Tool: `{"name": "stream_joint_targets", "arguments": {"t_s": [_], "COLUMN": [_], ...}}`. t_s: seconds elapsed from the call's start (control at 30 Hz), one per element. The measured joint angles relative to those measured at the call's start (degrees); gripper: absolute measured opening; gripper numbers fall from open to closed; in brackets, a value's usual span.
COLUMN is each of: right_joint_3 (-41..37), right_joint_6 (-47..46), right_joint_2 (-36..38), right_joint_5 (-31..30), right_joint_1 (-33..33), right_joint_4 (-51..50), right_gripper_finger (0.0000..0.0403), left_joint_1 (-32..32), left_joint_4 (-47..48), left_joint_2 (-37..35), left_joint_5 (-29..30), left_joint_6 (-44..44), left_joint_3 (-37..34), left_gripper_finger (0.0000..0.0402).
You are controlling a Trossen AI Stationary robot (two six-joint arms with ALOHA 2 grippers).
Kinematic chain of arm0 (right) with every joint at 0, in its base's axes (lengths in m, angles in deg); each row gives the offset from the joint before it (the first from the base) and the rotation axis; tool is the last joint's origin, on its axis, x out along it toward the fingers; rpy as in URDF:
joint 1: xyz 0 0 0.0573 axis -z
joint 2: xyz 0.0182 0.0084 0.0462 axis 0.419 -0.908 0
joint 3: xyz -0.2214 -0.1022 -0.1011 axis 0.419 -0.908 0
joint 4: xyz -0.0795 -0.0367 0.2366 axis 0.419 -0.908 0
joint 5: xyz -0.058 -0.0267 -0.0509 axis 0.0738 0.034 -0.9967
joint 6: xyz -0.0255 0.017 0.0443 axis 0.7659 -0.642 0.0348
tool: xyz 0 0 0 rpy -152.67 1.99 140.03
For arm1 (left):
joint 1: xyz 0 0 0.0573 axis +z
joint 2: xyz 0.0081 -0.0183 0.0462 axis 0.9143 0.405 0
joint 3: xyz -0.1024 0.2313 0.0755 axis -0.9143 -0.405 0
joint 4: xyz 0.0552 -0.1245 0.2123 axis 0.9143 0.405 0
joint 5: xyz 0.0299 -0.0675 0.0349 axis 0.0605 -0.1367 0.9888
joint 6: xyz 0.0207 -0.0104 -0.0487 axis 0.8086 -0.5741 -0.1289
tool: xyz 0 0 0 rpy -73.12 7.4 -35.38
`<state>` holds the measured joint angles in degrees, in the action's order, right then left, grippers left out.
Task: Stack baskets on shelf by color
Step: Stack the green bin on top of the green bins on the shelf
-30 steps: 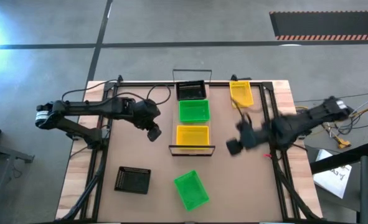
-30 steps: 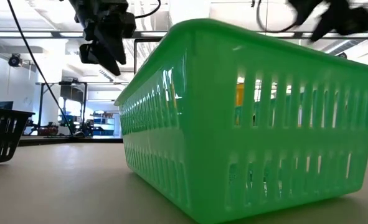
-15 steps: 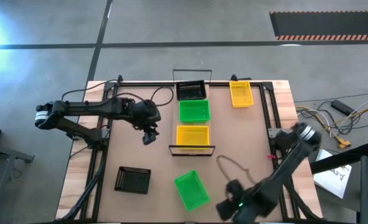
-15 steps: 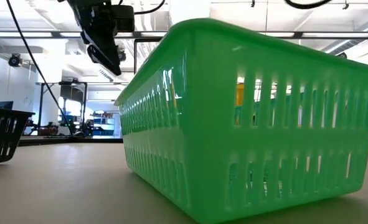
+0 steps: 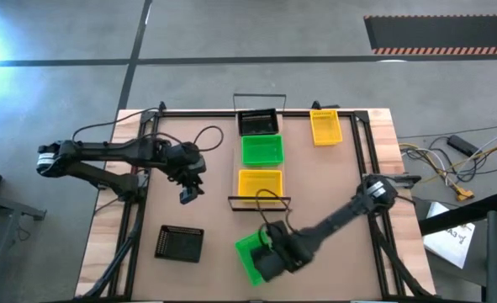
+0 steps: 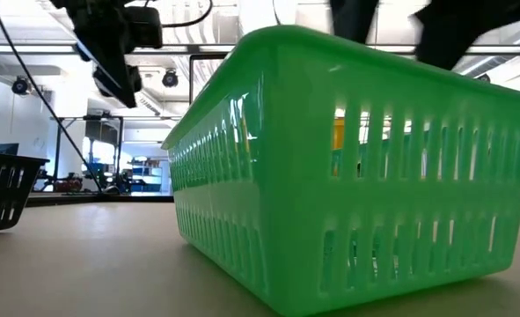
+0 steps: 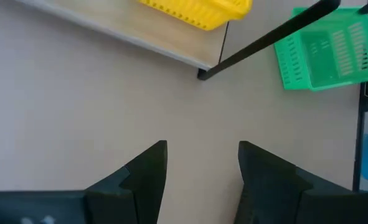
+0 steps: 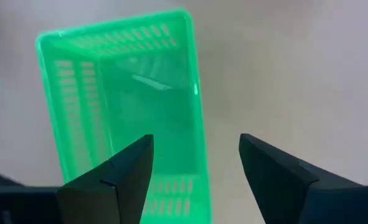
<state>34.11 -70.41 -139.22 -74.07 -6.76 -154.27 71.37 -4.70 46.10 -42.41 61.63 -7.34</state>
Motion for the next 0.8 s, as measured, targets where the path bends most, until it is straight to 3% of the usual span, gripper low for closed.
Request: {"name": "stream_joint_targets", "arguments": {"t_s": [0.13,0.27,0.37,0.53,0.8], "right_joint_3": [-1.1,-2.4,-2.3,-2.5,1.7], "right_joint_6": [5.1,9.1,10.5,15.2,31.3], "right_joint_2": [-2.5,-4.6,-4.7,-4.2,7.1], "right_joint_5": [4.9,5.8,6.8,6.7,11.6], "right_joint_1": [2.9,3.7,3.8,2.9,2.8], "right_joint_4": [0.9,5.0,5.2,4.4,-1.3], "right_gripper_finger": [0.0217,0.0192,0.0146,0.0030,0.0009], "left_joint_1": [-0.1,-0.1,-0.1,-0.1,-0.1], "left_joint_4": [-0.7,-0.6,-0.7,-2.7,-6.4], "left_joint_2": [-4.2,-7.7,-9.3,-10.1,-9.9], "left_joint_5": [0.1,0.2,0.3,0.4,0.5], "left_joint_6": [-2.1,-4.0,-4.8,-4.8,-5.0], "left_joint_3": [-2.2,-4.1,-4.5,-4.5,-4.5], "left_gripper_finger": [0.0182,0.0182,0.0182,0.0182,0.0182]}}
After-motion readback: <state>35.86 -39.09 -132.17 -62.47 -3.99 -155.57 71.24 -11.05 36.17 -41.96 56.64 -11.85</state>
